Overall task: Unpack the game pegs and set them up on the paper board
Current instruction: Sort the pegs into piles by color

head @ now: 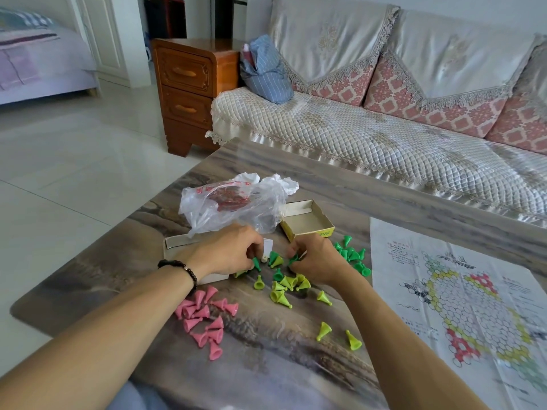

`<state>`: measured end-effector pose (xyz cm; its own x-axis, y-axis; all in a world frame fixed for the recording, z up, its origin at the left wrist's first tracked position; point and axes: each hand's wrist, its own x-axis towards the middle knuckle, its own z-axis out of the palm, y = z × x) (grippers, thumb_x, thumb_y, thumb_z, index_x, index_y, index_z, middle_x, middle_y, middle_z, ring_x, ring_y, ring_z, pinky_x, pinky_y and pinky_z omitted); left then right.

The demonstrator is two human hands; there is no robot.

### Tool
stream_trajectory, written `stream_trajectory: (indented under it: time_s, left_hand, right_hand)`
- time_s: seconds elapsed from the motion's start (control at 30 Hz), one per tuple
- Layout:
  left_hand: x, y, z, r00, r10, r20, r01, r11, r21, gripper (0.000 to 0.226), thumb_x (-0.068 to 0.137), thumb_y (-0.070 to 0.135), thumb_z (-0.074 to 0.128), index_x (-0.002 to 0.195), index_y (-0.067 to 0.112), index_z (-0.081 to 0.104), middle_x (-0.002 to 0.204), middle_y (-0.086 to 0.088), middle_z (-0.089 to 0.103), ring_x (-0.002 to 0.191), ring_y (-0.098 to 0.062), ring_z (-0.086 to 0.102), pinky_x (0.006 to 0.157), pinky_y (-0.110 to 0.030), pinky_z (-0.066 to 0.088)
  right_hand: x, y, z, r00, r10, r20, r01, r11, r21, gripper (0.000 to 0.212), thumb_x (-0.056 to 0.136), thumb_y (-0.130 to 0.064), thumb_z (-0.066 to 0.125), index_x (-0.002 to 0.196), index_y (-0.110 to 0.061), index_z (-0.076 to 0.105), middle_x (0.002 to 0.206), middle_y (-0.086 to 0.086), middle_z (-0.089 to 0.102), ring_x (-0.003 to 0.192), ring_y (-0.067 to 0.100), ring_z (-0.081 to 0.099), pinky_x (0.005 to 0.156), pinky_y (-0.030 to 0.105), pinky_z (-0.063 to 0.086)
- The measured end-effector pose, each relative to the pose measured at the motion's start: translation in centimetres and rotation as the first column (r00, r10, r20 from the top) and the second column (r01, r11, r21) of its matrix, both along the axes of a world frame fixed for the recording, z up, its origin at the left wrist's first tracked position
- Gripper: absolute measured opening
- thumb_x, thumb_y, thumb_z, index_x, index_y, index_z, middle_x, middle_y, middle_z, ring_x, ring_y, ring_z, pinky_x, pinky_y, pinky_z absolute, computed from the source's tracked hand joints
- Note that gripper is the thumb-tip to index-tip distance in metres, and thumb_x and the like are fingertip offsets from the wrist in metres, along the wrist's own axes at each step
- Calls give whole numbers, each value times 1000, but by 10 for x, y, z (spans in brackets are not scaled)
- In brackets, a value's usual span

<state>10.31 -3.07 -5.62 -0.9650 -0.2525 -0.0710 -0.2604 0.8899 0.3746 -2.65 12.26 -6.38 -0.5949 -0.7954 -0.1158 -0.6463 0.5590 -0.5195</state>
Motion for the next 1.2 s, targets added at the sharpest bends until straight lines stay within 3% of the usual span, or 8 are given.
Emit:
stream_trajectory:
  time_s: [0.17,0.37,0.57,0.77,0.9,1.0,1.1,1.2]
  left_hand:
    - [-3,-5,1,999,29,-37,-24,992,125,20,79,8,74,91,23,69,82,7,65,74,-6,61,61,-12,45]
    - [-21,3,5,998,5,-63,6,985,173,51,91,7,61,138,24,53,83,6,59,67,-5,51,61,-19,38]
    - [-39,11,2,994,-38,104,35,999,31,31,89,14,62,117,24,69,97,-1,66,84,-17,60,67,-25,45]
    - [-39,14,-3,998,-39,59,44,995,-88,19,86,12,64,103,18,69,106,-7,68,95,-24,62,78,-38,53]
    - [-39,15,-3,1000,-28,1,28,996,-86,18,89,12,63,106,18,67,110,-4,66,101,-22,59,75,-29,45]
    - [-45,24,4,996,-23,-85,20,999,-32,18,90,14,64,108,17,68,100,0,63,90,-16,54,67,-17,37]
    - [-61,39,9,991,-32,-126,38,998,51,15,89,17,66,104,19,69,98,-1,63,91,-17,58,74,-26,45]
    - [-78,59,6,994,-62,-88,68,996,63,17,89,20,67,106,21,69,100,-1,61,88,-15,54,74,-27,44]
  right_hand:
    - [-1,3,-1,1000,-8,1,8,1000,-27,23,75,-4,66,91,-20,68,93,3,65,80,18,58,66,28,49]
    - [-1,5,-3,1000,2,-15,-2,999,-36,31,80,-10,66,109,-19,72,104,0,70,79,9,60,68,19,44]
    - [-1,8,-5,999,10,-35,-11,999,-40,28,80,-9,64,104,-20,73,106,-2,71,82,8,59,70,18,43]
    - [-2,10,-11,998,-49,-43,45,995,-93,25,79,-7,61,96,-20,74,102,-1,71,82,13,64,69,21,50]
    - [-3,16,-10,996,-80,-40,74,989,-131,23,81,-5,60,94,-17,74,94,-3,70,76,11,61,58,11,41]
    - [-7,26,-1,988,-149,-43,135,965,-227,18,80,-8,61,89,-18,74,75,-11,63,63,6,57,50,7,36]
    - [-20,48,9,969,-244,-38,222,930,-294,16,80,-7,63,84,-19,74,62,-21,53,56,1,49,50,8,35]
    - [-35,77,8,946,-316,-70,285,916,-283,16,79,-6,64,83,-17,74,65,-18,56,57,3,49,55,18,35]
